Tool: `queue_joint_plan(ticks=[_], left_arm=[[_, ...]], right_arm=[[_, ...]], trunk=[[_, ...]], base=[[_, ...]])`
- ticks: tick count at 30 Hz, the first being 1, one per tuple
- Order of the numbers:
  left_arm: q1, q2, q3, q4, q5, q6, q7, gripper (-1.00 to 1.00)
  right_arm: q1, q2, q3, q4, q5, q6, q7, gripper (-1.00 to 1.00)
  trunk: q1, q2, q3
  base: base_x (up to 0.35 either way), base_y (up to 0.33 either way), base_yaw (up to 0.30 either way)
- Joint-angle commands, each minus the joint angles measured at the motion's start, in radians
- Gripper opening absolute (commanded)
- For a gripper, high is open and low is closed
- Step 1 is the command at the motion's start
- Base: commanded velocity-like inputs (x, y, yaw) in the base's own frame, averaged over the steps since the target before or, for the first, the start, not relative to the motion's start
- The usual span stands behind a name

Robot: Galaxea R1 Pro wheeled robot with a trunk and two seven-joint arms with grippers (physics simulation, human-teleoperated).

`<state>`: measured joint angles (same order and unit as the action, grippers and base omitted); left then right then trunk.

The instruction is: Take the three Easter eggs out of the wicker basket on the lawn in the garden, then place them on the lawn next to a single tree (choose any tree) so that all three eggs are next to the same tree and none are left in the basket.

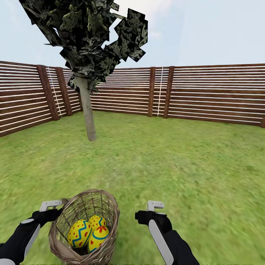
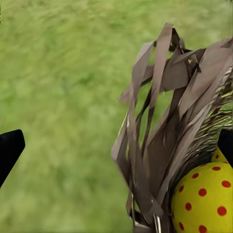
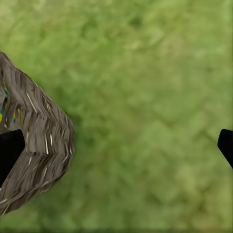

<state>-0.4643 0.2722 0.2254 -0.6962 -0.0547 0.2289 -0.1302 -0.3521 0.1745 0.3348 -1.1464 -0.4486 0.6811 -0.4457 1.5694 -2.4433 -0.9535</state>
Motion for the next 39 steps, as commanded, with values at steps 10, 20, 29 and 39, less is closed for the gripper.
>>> queue_joint_plan(ticks=[10, 20, 29, 39], left_arm=[[0.000, -0.001, 0.005, -0.002, -0.004, -0.020, -0.008, 1.00], [0.000, -0.002, 0.005, 0.000, -0.004, -0.022, -0.007, 1.00], [0.000, -0.002, 0.006, 0.000, -0.002, -0.023, -0.007, 1.00], [0.000, -0.001, 0.008, 0.000, -0.001, -0.021, -0.011, 1.00]], right_arm=[[-0.001, 0.000, 0.001, -0.001, -0.010, 0.002, -0.010, 1.00], [-0.001, 0.000, 0.001, -0.001, -0.010, 0.002, -0.010, 1.00], [-0.001, 0.000, 0.001, -0.001, -0.010, 0.001, -0.010, 1.00], [-0.001, 0.000, 0.003, -0.001, -0.010, 0.002, -0.010, 1.00]], trunk=[[0.015, -0.029, -0.014], [0.032, -0.058, -0.042], [0.032, -0.058, -0.042], [0.032, -0.058, -0.042]], base=[[0.000, 0.000, 0.000], [0.000, 0.000, 0.000], [0.000, 0.000, 0.000], [0.000, 0.000, 0.000]])
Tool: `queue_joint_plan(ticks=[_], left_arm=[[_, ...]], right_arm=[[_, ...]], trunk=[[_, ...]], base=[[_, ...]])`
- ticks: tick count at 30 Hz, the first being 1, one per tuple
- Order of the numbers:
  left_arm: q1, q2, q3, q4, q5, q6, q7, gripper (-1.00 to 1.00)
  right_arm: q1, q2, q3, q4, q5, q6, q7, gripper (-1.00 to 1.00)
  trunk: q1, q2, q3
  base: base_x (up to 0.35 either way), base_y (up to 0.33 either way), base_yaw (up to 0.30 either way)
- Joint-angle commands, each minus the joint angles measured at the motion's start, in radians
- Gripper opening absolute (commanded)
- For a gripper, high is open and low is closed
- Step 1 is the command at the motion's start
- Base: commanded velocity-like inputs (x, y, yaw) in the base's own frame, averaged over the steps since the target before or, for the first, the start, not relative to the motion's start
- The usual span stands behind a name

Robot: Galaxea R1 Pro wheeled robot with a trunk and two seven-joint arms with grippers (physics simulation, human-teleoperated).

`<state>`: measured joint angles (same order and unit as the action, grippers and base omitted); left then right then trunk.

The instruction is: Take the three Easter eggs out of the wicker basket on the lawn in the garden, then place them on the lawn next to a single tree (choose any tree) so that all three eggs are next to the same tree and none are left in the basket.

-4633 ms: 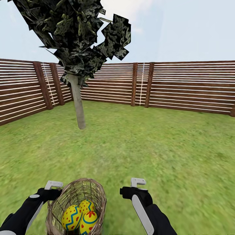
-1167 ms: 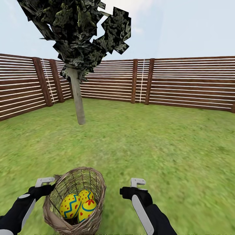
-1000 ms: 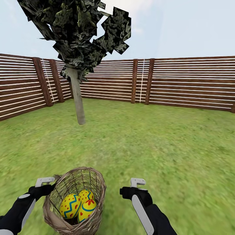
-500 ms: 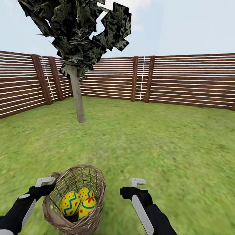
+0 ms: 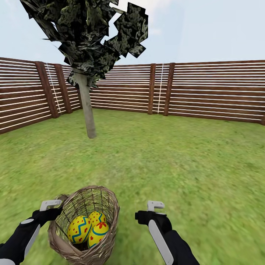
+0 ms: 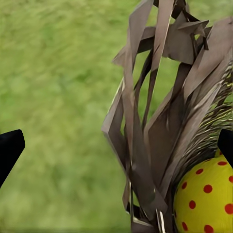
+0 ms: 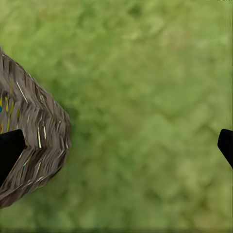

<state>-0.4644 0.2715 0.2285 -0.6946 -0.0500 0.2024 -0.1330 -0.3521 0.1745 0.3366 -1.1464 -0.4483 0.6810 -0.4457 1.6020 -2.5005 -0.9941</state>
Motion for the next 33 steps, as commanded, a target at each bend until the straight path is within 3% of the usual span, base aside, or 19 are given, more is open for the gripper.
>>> queue_joint_plan(ticks=[1, 31, 32, 33], left_arm=[[0.000, -0.001, 0.005, -0.002, -0.005, 0.006, -0.008, 1.00], [-0.040, -0.004, 0.007, -0.008, 0.008, 0.015, -0.010, 1.00], [-0.040, -0.005, 0.007, -0.007, 0.008, 0.014, -0.010, -1.00], [-0.040, -0.005, 0.007, -0.006, 0.008, 0.014, -0.010, -1.00]], right_arm=[[-0.001, 0.000, 0.003, -0.001, -0.010, 0.002, -0.010, 1.00], [-0.001, 0.000, 0.011, -0.001, -0.009, 0.000, -0.010, 1.00], [-0.001, 0.000, 0.011, -0.001, -0.009, 0.000, -0.010, 1.00], [-0.001, 0.000, 0.012, -0.001, -0.009, 0.000, -0.010, 1.00]], trunk=[[0.000, 0.000, -0.001], [0.000, 0.000, -0.001], [0.000, 0.000, -0.001], [0.000, 0.000, -0.001]], base=[[0.000, 0.000, 0.000], [0.000, 0.000, 0.000], [0.000, 0.000, 0.000], [0.000, 0.000, 0.000]])
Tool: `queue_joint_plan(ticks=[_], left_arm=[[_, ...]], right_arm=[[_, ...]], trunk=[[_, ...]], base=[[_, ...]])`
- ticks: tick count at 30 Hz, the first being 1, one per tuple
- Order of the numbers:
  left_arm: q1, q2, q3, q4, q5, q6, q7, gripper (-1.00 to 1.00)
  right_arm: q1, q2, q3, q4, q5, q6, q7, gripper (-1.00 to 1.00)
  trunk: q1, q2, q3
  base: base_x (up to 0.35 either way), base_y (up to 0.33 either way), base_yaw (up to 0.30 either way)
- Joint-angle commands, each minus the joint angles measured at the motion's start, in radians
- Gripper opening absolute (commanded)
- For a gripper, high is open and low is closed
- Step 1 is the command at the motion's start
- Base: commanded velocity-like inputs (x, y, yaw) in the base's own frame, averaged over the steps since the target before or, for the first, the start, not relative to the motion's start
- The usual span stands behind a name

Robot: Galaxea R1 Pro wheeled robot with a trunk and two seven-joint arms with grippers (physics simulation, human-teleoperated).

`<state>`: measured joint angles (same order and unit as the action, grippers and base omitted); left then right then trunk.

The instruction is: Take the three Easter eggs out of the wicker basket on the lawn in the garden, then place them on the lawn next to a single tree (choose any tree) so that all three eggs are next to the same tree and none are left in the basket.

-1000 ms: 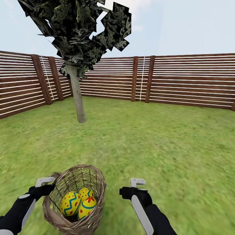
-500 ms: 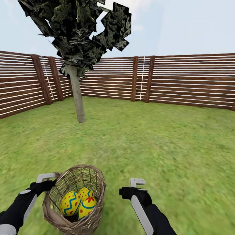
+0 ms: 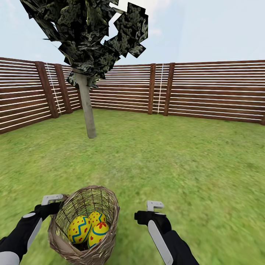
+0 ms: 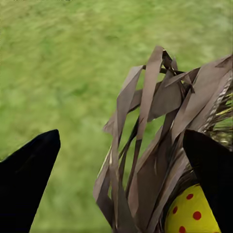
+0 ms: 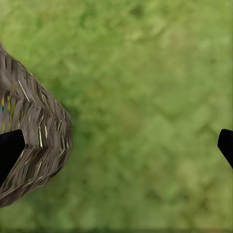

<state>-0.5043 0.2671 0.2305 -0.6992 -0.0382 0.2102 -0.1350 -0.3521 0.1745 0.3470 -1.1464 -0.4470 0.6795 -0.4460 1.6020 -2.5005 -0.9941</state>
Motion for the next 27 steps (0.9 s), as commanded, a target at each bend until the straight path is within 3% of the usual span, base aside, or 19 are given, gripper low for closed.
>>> queue_joint_plan(ticks=[1, 18, 22, 27], left_arm=[[0.000, -0.001, 0.004, -0.001, -0.004, 0.005, -0.008, -1.00], [0.000, -0.011, 0.000, 0.001, -0.008, -0.002, -0.008, -1.00], [0.000, -0.010, 0.000, 0.001, -0.008, -0.002, -0.008, -1.00], [-0.001, -0.005, 0.005, 0.001, -0.004, 0.009, -0.010, -1.00]], right_arm=[[-0.001, 0.000, 0.001, -0.001, -0.010, 0.002, -0.010, 1.00], [-0.001, 0.000, 0.001, -0.001, -0.010, 0.002, -0.010, 1.00], [-0.001, 0.000, 0.001, -0.001, -0.011, 0.002, -0.010, 1.00], [-0.002, 0.000, 0.001, 0.000, -0.014, 0.002, -0.010, 1.00]], trunk=[[0.000, 0.000, -0.001], [0.000, 0.000, -0.001], [-0.002, 0.000, 0.014], [-0.021, 0.035, 0.030]], base=[[0.000, 0.000, 0.000], [0.000, 0.000, 0.000], [0.000, 0.000, 0.000], [0.000, 0.000, 0.000]])
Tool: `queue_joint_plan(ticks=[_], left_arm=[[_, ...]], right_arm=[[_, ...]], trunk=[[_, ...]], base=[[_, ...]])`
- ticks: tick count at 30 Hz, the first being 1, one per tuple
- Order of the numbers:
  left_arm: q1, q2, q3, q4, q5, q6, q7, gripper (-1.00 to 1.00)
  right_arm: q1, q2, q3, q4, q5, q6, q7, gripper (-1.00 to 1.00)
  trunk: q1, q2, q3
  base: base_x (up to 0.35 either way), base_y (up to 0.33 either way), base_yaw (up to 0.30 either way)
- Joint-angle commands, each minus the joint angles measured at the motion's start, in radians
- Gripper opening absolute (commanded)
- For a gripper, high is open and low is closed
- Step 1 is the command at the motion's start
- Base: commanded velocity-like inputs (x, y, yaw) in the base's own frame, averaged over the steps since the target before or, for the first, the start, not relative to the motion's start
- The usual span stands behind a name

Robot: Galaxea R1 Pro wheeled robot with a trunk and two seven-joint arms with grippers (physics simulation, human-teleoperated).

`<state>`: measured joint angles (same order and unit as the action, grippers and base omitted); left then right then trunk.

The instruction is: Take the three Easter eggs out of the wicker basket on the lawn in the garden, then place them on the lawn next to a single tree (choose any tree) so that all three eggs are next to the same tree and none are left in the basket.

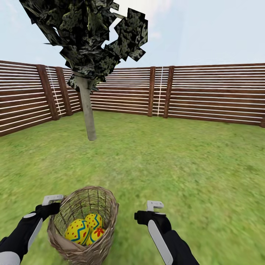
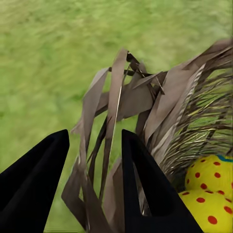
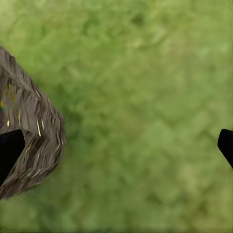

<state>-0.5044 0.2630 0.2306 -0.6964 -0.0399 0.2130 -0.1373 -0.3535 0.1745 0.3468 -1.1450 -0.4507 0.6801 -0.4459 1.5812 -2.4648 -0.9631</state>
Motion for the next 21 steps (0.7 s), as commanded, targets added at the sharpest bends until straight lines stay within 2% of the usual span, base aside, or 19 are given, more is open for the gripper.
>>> queue_joint_plan(ticks=[1, 3, 4, 6, 8, 12, 15, 21], left_arm=[[-0.002, 0.001, 0.006, -0.002, -0.001, 0.009, -0.007, -1.00], [-0.008, 0.003, 0.007, -0.003, 0.001, 0.038, -0.014, -1.00], [-0.021, 0.005, 0.012, -0.003, 0.018, 0.061, -0.049, -1.00], [-0.037, 0.014, 0.028, -0.003, 0.068, 0.106, -0.127, -1.00], [-0.042, 0.018, 0.032, -0.003, 0.079, 0.122, -0.144, -1.00], [-0.068, 0.032, 0.035, -0.003, 0.084, 0.197, -0.147, -1.00], [-0.069, 0.031, 0.039, -0.012, 0.085, 0.209, -0.141, -1.00], [-0.069, 0.027, 0.039, -0.019, 0.083, 0.193, -0.136, -1.00]], right_arm=[[-0.002, 0.000, 0.000, -0.002, -0.010, 0.002, -0.010, 1.00], [-0.008, 0.000, -0.001, -0.002, -0.010, 0.006, -0.011, 1.00], [-0.017, 0.000, 0.000, -0.002, -0.011, 0.009, -0.010, 1.00], [-0.075, 0.000, -0.001, 0.000, -0.016, 0.013, -0.010, 1.00], [-0.120, 0.000, -0.002, 0.020, -0.015, 0.011, -0.009, 1.00], [-0.166, 0.000, -0.005, 0.112, -0.006, 0.010, -0.009, 1.00], [-0.173, 0.000, -0.008, 0.061, -0.006, 0.017, -0.010, 1.00], [-0.165, 0.000, -0.005, 0.054, -0.006, 0.011, -0.009, 1.00]], trunk=[[-0.004, 0.007, 0.002], [-0.012, 0.021, 0.008], [-0.016, 0.028, 0.012], [-0.023, 0.042, 0.018], [-0.031, 0.056, 0.024], [-0.046, 0.084, 0.037], [-0.058, 0.105, 0.046], [-0.081, 0.147, 0.065]], base=[[0.000, 0.000, 0.000], [0.000, 0.000, 0.000], [0.000, 0.000, 0.000], [0.000, 0.000, 0.000], [0.000, 0.000, 0.000], [0.000, 0.000, 0.000], [0.000, 0.000, 0.000], [0.000, 0.000, 0.000]])
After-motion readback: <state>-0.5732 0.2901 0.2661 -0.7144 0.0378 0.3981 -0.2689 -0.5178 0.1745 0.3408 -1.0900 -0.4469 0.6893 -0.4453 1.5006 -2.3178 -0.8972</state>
